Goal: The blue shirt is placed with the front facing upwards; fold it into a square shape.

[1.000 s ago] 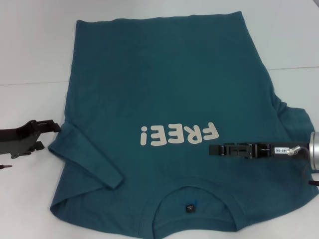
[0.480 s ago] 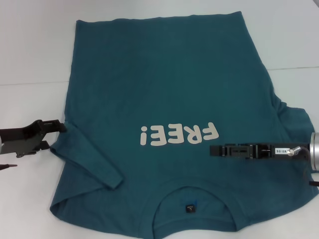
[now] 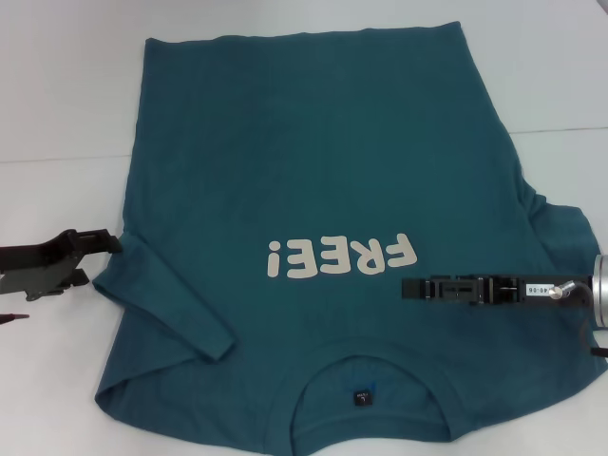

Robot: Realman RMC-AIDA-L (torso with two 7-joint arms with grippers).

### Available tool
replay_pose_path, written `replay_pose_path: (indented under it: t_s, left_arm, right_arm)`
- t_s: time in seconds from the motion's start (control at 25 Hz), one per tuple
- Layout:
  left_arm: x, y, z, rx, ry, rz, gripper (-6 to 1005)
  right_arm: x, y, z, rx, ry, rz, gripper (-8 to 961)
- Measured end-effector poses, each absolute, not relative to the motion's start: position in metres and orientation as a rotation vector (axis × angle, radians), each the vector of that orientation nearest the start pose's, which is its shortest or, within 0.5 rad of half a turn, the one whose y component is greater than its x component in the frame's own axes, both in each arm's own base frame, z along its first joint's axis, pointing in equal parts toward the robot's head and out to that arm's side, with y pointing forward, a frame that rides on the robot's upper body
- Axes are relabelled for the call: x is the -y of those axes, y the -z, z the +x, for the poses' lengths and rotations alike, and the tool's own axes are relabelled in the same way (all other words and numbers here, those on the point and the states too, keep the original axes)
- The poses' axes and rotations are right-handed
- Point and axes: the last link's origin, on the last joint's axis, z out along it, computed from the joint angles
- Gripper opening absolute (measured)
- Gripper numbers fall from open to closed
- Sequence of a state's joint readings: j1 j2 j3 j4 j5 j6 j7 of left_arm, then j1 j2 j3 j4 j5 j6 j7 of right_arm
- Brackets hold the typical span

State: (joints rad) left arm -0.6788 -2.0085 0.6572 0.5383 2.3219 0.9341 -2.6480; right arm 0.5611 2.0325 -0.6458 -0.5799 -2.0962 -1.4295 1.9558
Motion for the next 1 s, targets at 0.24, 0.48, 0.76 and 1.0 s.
replay_pose_path:
  t_s: [0.24, 0.48, 0.76, 1.0]
  left_arm:
    - [-0.407, -0.017, -0.319, 1.933, 0.479, -1.654, 755]
    - [-0.407, -0.016, -0.319, 1.931, 0.476, -1.663, 755]
    - [-0.411, -0.010, -0.310, 1.916, 0.450, -1.716, 753]
    - [-0.412, -0.010, -0.306, 1.917, 0.460, -1.727, 751]
  right_arm:
    - [-0.345, -0.004, 0.288, -1.472, -0.651, -2.430, 944]
    - [-0.345, -0.004, 0.288, -1.472, -0.650, -2.429, 944]
    - [-0.346, -0.004, 0.289, -1.471, -0.650, -2.427, 944]
    - [-0.346, -0.005, 0.289, -1.470, -0.648, -2.427, 944]
